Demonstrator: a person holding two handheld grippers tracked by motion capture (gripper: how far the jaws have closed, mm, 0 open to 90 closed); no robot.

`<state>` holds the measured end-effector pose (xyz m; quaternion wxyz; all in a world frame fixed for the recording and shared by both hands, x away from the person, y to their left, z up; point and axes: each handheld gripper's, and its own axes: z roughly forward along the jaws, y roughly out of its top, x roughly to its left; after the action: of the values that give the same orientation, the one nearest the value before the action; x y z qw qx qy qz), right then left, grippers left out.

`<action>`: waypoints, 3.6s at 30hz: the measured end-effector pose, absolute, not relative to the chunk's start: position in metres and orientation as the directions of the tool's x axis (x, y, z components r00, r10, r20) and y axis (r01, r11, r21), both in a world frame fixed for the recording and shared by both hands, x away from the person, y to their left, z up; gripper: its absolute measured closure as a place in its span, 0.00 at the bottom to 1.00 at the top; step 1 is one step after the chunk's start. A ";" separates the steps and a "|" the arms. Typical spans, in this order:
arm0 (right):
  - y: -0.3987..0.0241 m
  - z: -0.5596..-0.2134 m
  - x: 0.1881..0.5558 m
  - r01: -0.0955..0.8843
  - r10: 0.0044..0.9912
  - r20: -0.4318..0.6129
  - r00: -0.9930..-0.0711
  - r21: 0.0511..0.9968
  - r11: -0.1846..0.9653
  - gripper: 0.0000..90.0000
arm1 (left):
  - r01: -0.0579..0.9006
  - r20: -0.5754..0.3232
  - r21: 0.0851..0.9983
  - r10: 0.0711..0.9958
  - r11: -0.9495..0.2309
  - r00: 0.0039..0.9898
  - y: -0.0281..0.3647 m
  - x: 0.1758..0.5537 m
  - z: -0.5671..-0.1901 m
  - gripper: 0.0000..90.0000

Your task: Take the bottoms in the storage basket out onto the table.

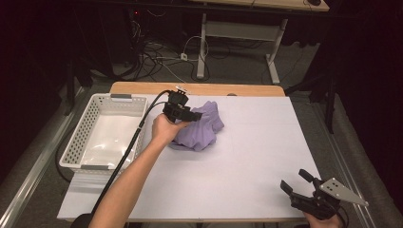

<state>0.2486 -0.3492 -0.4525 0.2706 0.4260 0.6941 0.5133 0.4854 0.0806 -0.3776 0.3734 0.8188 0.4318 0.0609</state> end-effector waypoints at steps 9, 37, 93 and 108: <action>-0.349 -0.452 0.249 0.316 0.871 0.065 -0.487 0.943 0.106 0.18 | 0.652 -0.201 0.665 0.753 -0.365 0.626 0.086 0.481 -0.370 0.41; -0.349 -0.452 0.249 0.317 0.869 0.066 -0.490 0.943 0.107 0.18 | 0.632 -0.168 0.675 0.756 -0.380 0.633 0.107 0.470 -0.348 0.41; -0.349 -0.453 0.250 0.325 0.871 0.072 -0.486 0.940 0.104 0.18 | 0.614 -0.186 0.721 0.764 -0.321 0.618 0.156 0.446 -0.325 0.40; -0.349 -0.453 0.250 0.319 0.869 0.069 -0.491 0.942 0.105 0.18 | 0.595 -0.170 0.737 0.764 -0.320 0.622 0.164 0.434 -0.322 0.40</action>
<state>0.2499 -0.3494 -0.4525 0.2674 0.4280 0.6937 0.5140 0.4337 0.1638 -0.3223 0.4023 0.8056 0.4220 0.1050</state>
